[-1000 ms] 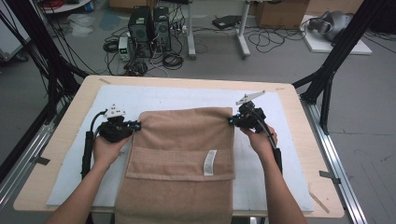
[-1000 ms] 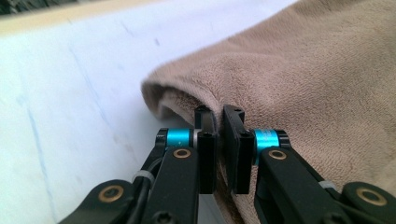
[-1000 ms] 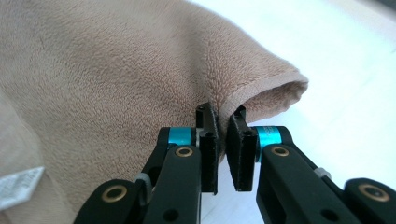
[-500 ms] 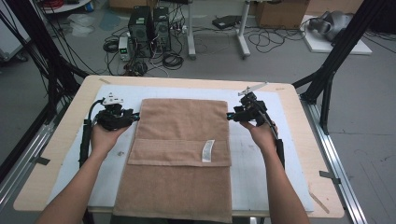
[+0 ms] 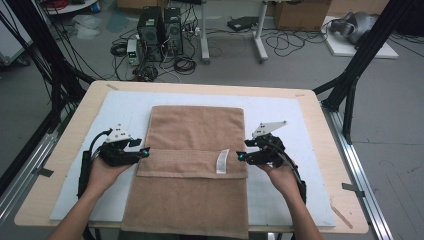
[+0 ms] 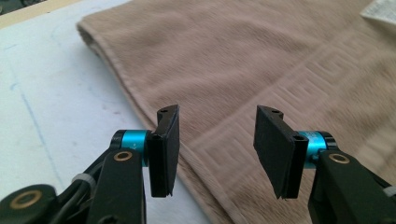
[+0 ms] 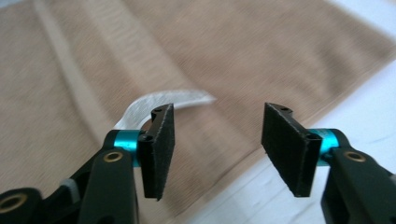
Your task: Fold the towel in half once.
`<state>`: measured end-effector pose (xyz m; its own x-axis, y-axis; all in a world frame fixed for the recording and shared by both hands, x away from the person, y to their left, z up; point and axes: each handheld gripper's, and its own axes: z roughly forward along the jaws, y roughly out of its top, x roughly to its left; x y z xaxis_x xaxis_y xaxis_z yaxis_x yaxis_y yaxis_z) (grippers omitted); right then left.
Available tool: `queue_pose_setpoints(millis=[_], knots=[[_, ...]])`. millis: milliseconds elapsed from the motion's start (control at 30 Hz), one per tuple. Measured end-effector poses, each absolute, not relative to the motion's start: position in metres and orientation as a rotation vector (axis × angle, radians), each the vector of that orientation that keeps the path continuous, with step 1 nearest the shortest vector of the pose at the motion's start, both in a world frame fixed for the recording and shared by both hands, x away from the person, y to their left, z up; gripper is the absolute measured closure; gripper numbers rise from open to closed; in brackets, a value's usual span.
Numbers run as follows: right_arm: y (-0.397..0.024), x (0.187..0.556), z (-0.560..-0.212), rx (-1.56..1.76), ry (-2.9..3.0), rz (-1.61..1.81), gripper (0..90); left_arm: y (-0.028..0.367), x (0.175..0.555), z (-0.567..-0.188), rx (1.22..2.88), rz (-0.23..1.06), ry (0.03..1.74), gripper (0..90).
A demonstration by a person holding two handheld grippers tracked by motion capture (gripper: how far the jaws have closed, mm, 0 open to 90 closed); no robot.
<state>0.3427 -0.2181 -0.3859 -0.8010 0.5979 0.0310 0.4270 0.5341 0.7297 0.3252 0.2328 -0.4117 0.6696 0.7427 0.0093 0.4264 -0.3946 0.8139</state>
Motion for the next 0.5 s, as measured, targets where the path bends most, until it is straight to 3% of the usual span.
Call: queue_pose_setpoints(millis=[200, 367, 500], knots=[[-0.218, 0.327, -0.411, 0.879, 2.61, 1.107, 45.4, 0.226, 0.309, -0.428, 2.101, 0.439, 0.832, 51.4], [-0.213, 0.326, -0.432, 0.892, 2.674, 1.081, 56.1, 0.223, 0.306, -0.44, 2.155, 0.371, 0.795, 62.9], [-0.213, 0.329, -0.437, 0.903, 2.668, 1.097, 66.2, 0.222, 0.303, -0.446, 2.144, 0.398, 0.772, 70.9]])
